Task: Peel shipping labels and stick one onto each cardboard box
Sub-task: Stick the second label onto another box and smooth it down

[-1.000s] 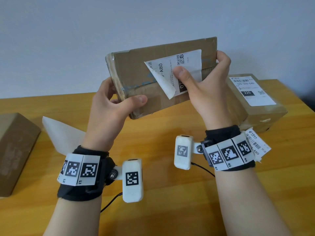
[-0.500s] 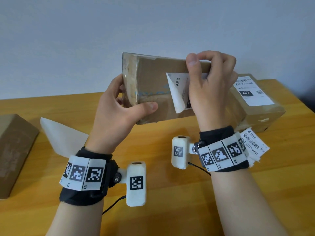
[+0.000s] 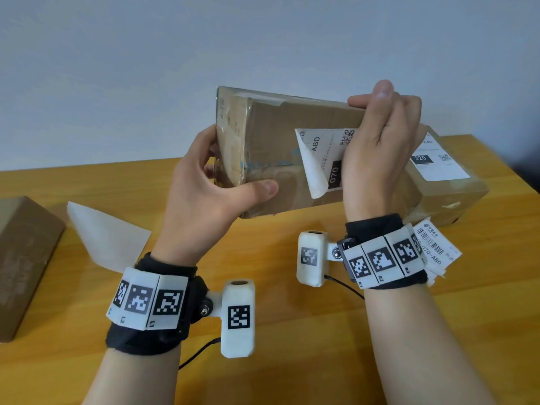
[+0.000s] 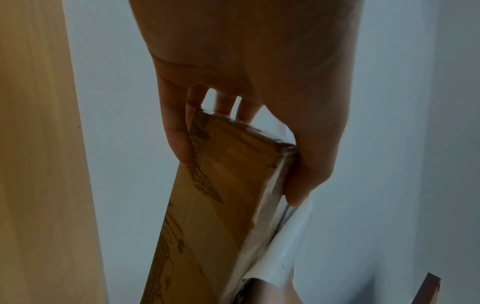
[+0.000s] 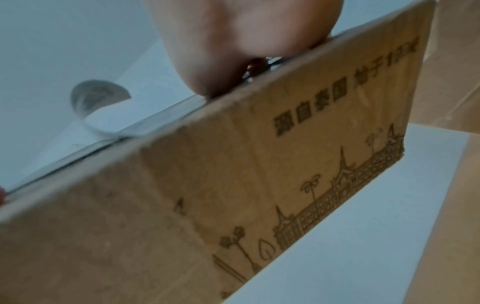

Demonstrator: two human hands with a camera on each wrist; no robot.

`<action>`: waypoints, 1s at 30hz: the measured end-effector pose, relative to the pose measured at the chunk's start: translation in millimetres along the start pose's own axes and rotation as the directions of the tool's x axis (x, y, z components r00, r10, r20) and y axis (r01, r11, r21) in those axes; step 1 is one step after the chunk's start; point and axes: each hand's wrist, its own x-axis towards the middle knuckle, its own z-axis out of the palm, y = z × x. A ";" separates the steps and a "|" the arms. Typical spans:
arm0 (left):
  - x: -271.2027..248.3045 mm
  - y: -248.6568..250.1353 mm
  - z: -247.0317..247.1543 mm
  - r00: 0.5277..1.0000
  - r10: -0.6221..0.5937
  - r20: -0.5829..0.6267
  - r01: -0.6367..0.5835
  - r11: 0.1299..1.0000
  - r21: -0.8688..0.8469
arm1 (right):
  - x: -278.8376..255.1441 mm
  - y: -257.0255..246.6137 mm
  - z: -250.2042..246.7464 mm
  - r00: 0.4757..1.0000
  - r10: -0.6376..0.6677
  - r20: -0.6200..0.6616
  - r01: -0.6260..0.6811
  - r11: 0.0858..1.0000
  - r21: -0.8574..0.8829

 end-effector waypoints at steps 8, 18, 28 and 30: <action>-0.2 0.8 -9.9 0.999 0.045 0.012 -0.045 0.999 0.013 | 3.4 3.7 -2.6 0.997 -0.039 -0.064 0.041 0.999 0.021; 0.3 -3.2 -18.9 0.996 0.077 0.036 -0.076 0.997 -0.006 | 9.9 0.2 -11.2 0.995 0.039 -0.089 -0.026 0.990 0.136; 1.9 -8.0 -12.6 1.000 0.002 -0.004 -0.002 0.996 -0.088 | 10.0 -1.3 -11.2 0.996 0.075 -0.054 -0.064 0.980 0.191; 3.8 -10.8 -10.0 1.000 -0.020 -0.022 0.018 0.996 -0.089 | 10.1 -1.4 -9.1 0.996 0.087 -0.009 -0.084 0.982 0.167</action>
